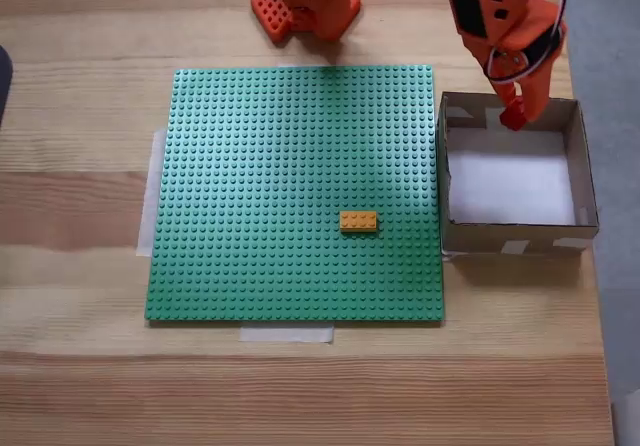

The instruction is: Pick the red lego block and put it in the box.

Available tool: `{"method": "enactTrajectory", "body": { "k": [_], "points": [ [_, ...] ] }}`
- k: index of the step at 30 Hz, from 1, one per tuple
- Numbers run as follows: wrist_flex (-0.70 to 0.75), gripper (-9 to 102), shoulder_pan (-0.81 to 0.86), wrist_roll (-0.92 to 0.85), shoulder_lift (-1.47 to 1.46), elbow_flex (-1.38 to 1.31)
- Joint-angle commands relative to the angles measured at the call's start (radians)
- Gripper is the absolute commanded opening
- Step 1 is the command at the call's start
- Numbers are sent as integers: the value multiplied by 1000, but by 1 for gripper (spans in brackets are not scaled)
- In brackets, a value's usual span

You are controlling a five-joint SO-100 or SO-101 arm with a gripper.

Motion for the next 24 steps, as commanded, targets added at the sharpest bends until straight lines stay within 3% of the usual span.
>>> {"method": "enactTrajectory", "body": {
  "k": [1,24],
  "points": [
    [-15,-1,-21,-6,-25,-43],
    [-132,-1,46,-66,-301,-109]
  ]
}}
